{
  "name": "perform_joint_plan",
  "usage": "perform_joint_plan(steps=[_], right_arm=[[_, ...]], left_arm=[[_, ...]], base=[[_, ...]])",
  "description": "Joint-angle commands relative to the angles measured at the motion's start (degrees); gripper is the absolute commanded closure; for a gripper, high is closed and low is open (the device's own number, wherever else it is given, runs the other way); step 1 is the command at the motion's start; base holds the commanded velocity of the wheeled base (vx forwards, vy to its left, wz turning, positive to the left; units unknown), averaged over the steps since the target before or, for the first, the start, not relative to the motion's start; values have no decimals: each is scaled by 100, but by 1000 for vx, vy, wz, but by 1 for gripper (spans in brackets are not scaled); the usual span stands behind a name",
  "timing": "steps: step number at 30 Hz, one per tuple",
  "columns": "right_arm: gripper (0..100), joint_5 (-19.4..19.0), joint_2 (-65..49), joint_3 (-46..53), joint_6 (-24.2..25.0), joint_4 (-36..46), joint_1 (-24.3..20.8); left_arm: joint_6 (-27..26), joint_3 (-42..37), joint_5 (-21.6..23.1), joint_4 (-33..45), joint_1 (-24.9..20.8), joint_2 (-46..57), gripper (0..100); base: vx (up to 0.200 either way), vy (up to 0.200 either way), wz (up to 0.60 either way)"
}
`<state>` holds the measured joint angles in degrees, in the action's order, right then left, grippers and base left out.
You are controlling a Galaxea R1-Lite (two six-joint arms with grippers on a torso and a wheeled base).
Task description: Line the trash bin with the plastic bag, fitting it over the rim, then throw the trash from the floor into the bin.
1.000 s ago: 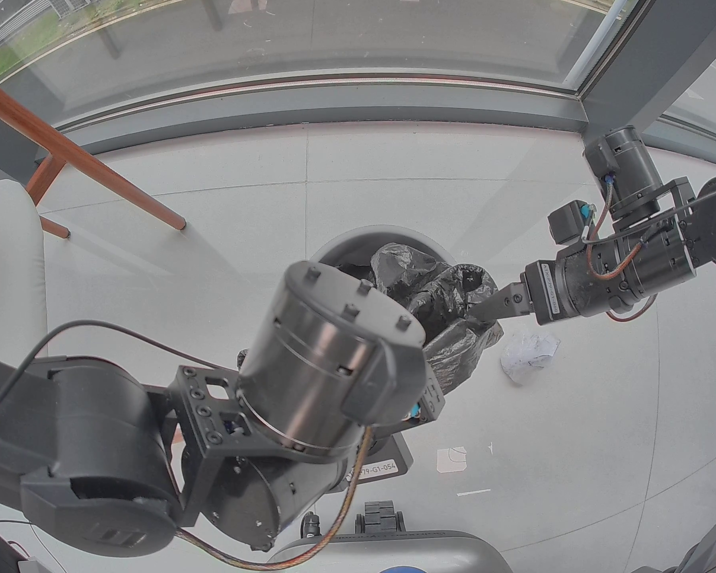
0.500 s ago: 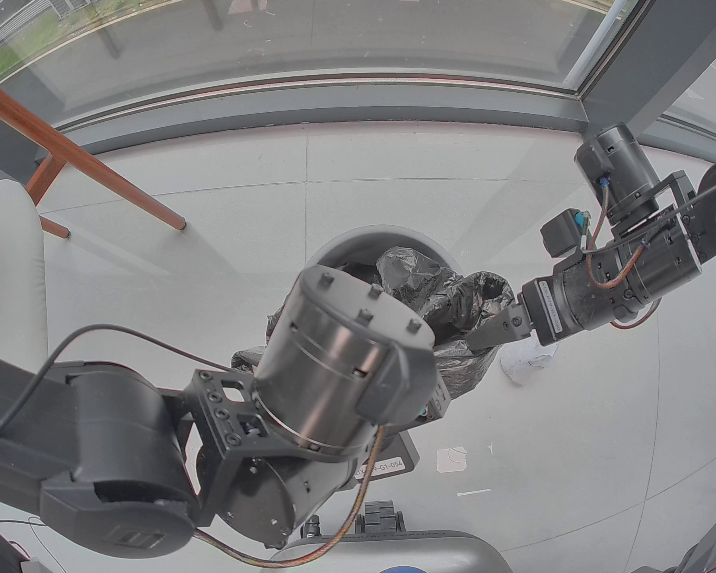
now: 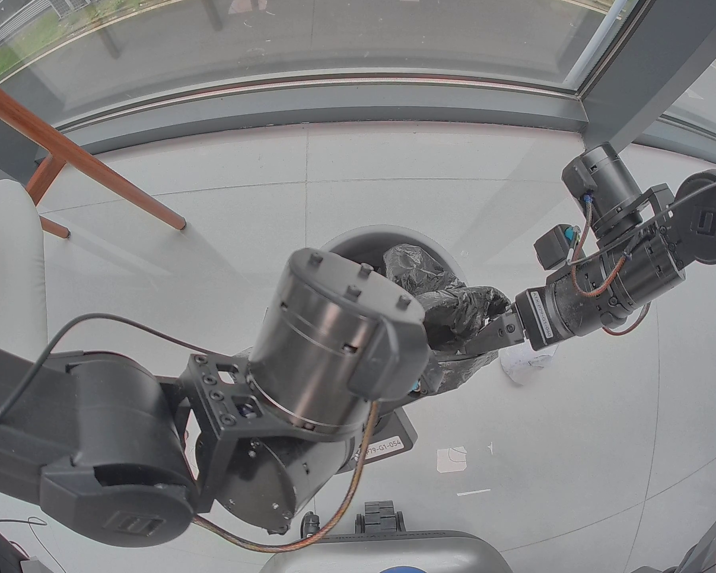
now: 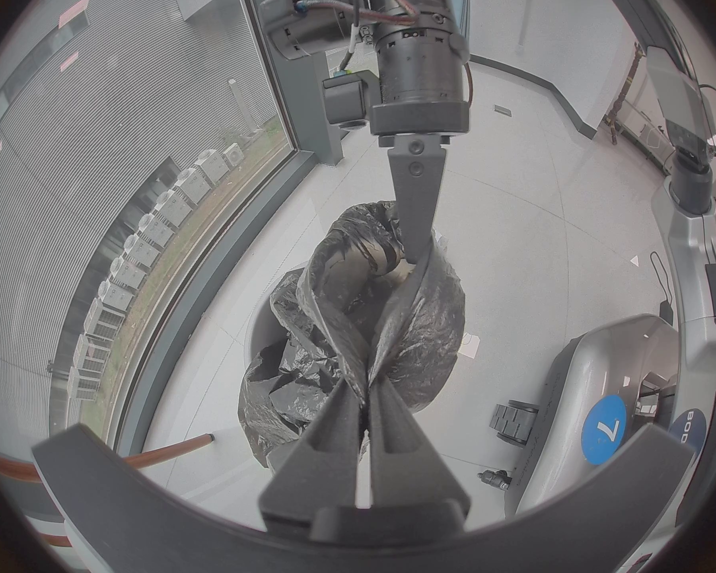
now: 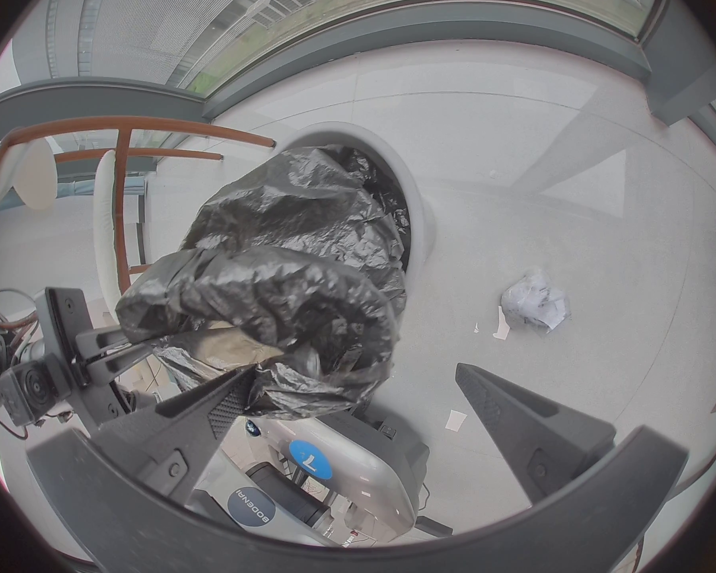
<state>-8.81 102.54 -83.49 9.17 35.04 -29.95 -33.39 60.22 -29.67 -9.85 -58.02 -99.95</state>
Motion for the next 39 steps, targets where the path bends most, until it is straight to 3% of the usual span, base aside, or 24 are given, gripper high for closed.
perform_joint_plan(steps=[1,16,17,34,39], right_arm=[[0,2,162,-123,15,3,121],[0,29,531,-431,15,-436,156],[100,29,531,-431,15,-436,148],[100,29,258,-387,76,-445,-37],[100,29,100,-18,103,-507,-169]], left_arm=[[8,-28,-4,-8,1,2,100],[26,-28,40,-8,-26,28,100],[26,-28,40,-8,-26,28,100],[193,7,76,-8,-17,19,100],[843,-10,14,-17,-17,-42,100]], base=[[0,0,0],[0,0,0],[0,0,0],[0,0,0],[0,0,0]])
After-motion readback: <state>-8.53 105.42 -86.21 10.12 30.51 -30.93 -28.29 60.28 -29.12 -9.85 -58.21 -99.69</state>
